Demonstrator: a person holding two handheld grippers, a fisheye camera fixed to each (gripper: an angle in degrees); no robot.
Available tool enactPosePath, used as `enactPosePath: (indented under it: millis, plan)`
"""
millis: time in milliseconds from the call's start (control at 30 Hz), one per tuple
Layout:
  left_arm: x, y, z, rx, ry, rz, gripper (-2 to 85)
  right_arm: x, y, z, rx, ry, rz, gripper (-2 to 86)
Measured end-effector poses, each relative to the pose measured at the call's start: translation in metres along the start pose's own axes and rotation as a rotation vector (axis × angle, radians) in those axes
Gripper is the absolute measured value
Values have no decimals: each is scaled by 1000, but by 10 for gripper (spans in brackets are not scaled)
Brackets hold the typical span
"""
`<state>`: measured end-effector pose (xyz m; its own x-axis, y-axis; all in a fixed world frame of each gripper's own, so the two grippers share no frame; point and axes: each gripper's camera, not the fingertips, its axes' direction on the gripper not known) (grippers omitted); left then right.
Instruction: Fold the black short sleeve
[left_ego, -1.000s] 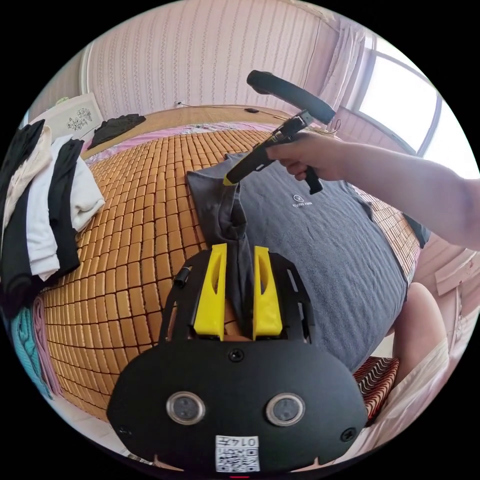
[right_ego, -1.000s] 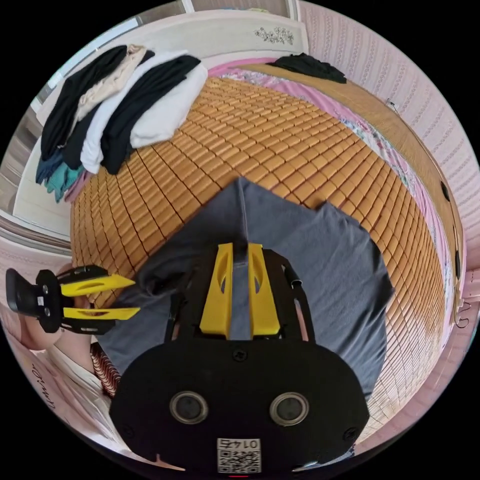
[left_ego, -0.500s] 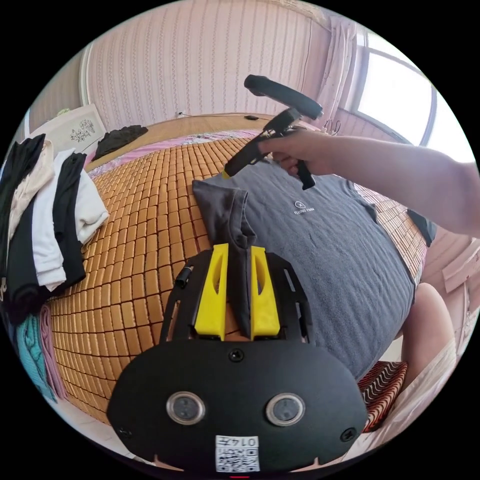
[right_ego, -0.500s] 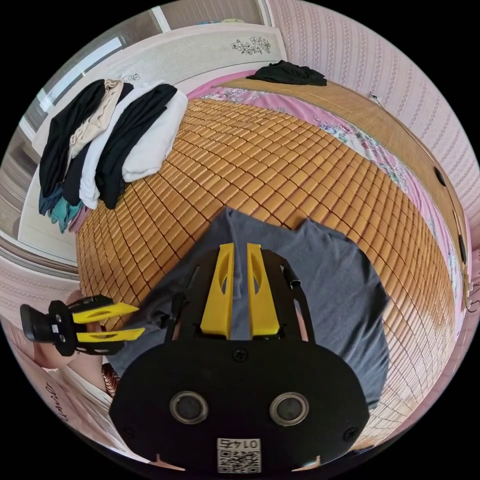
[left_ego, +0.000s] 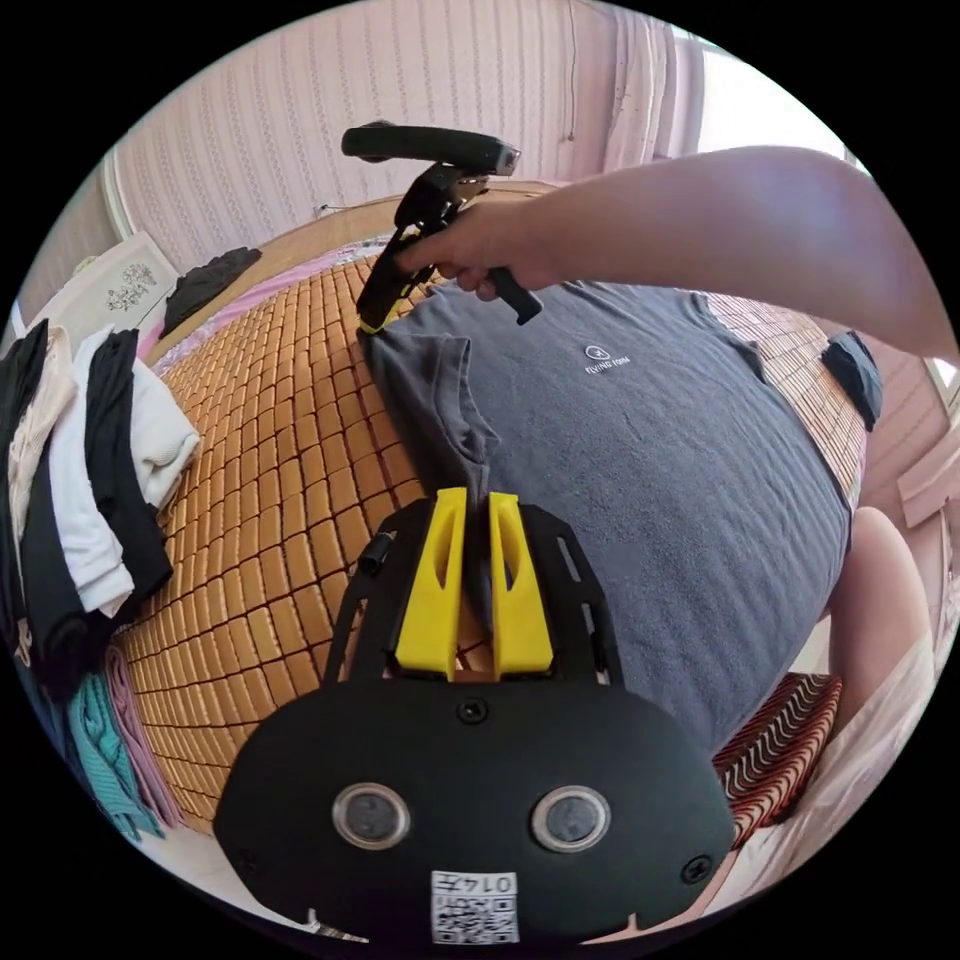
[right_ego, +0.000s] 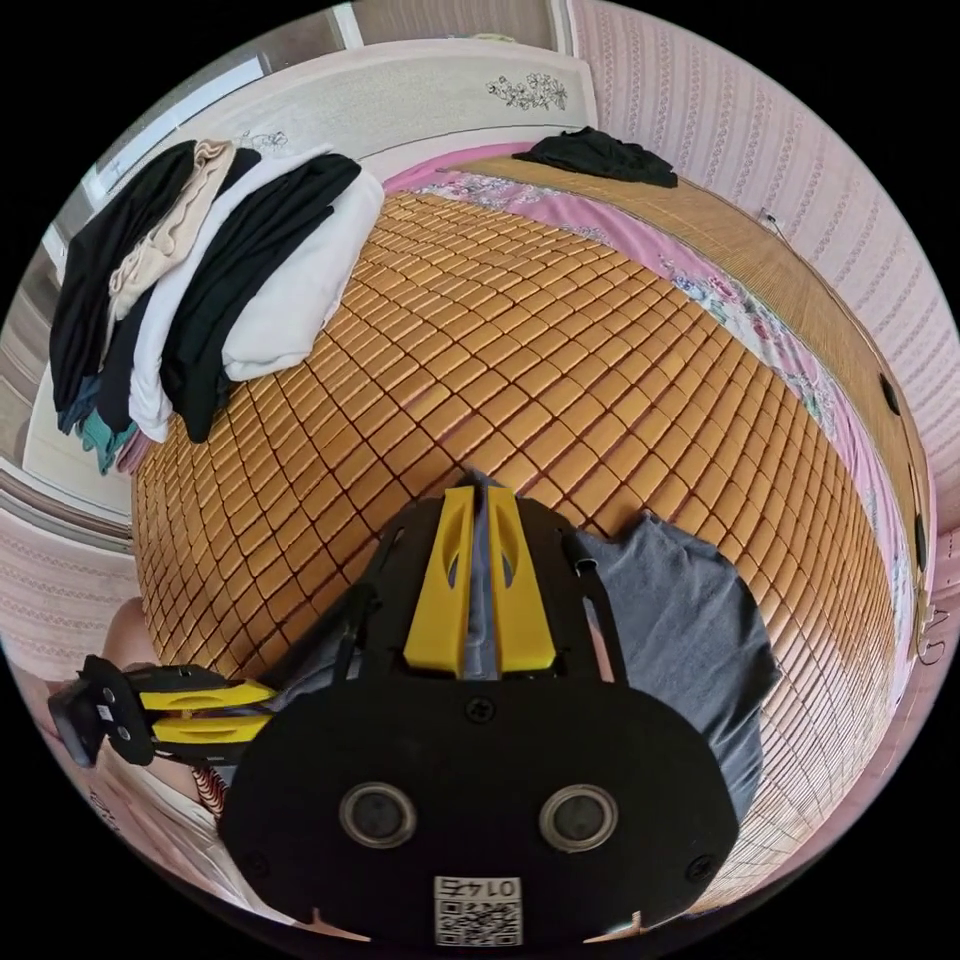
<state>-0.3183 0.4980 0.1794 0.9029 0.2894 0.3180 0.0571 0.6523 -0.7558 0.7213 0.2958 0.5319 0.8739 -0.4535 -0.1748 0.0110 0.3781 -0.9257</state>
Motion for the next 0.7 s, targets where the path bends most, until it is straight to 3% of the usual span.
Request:
enactPosePath:
  millis: [133, 267, 400, 467, 533, 700]
  plan:
    - [-3, 6, -10, 14, 71, 20, 79, 19, 38, -79, 101, 13, 60, 37]
    - [-3, 5, -19, 32, 174, 44, 71, 45, 162, -184, 216, 51, 212, 53]
    - [6, -18, -4, 63, 301, 68, 60, 76, 300, -259, 160, 231, 520, 56]
    - [18, -48, 14, 87, 410, 81, 56, 95, 346, -281, 95, 200, 662, 47]
    - [31, -78, 30, 93, 483, 103, 51, 107, 383, -305, 149, 142, 761, 46]
    - [98, -170, 79, 60, 476, 250, 47, 125, 420, -358, 295, 43, 865, 75]
